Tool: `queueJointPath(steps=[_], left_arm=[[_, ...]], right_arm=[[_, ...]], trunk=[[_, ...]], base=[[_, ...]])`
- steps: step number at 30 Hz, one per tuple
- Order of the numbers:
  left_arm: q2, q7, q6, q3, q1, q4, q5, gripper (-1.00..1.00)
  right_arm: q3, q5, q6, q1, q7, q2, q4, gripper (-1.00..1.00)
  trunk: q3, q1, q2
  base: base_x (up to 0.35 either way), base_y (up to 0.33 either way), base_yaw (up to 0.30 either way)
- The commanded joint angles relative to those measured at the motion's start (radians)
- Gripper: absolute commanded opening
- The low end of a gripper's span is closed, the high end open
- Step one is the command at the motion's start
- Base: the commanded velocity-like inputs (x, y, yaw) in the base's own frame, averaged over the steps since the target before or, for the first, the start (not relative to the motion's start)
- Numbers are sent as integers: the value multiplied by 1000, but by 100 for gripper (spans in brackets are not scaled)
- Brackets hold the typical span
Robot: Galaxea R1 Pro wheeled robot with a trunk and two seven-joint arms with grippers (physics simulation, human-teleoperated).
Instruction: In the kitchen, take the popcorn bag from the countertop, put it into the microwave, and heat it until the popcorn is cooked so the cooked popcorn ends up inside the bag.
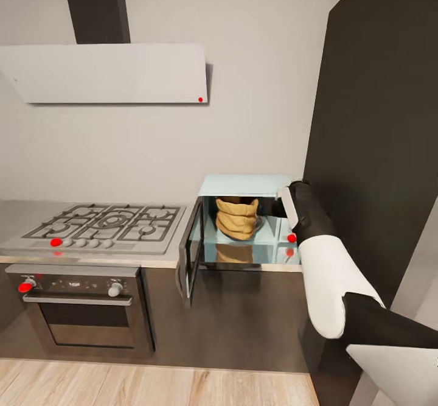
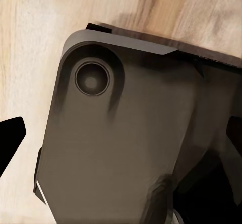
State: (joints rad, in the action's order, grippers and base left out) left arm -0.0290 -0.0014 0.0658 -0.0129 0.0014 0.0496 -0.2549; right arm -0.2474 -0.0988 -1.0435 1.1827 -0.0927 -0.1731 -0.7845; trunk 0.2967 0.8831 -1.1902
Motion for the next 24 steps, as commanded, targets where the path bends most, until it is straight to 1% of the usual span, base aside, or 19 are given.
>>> queueJointPath(steps=[1, 3, 5, 6, 7, 8, 9, 10, 12, 15, 17, 24], left_arm=[[0, 0, 2, -1, 0, 1, -4, 100], [0, 0, 2, -1, 0, 1, -4, 100], [0, 0, 2, -1, 0, 1, -4, 100], [0, 0, 2, -1, 0, 1, -4, 100], [0, 0, 2, -1, 0, 1, -4, 100], [0, 0, 2, -1, 0, 1, -4, 100], [0, 0, 2, -1, 0, 1, -4, 100], [0, 0, 2, -1, 0, 1, -4, 100], [0, 0, 2, -1, 0, 1, -4, 100], [1, 0, 2, -1, 0, 1, -4, 100], [1, 0, 2, -1, 0, 1, -4, 100], [1, -6, 2, 2, 0, 2, -3, 100]], right_arm=[[-1, -10, -4, -15, 5, -1, -1, 100], [39, -11, -4, -72, 6, -1, -2, 100], [181, -10, -4, -164, 7, -1, -16, 100], [207, -6, 66, -211, 8, -1, -19, 100], [210, -6, 130, -233, 8, -1, -19, 100], [211, -6, 173, -248, 8, -1, -19, 100], [213, -6, 237, -266, 8, -1, -19, 100], [214, -6, 281, -276, 7, -1, -19, 100], [216, -9, 434, -316, 7, -1, -19, 100], [218, -11, 569, -364, 6, -1, -15, 100], [218, -15, 593, -374, 6, -1, -13, 100], [218, -19, 618, -377, 2, -1, 13, 100]], trunk=[[1, 0, -1], [1, 0, -1], [1, 0, -1], [1, 0, -1], [1, 0, -1], [1, 0, -1], [1, 0, -1], [1, 0, -1], [1, 0, -1], [1, 0, -1], [1, 0, -1], [1, 0, -1]], base=[[0, 0, 0], [0, 0, 0], [0, 0, 0], [0, 0, 0], [0, 0, 0], [0, 0, 0], [0, 0, 0], [0, 0, 0], [0, 0, 0], [0, 0, 0], [0, 0, 0], [29, 25, 0]])
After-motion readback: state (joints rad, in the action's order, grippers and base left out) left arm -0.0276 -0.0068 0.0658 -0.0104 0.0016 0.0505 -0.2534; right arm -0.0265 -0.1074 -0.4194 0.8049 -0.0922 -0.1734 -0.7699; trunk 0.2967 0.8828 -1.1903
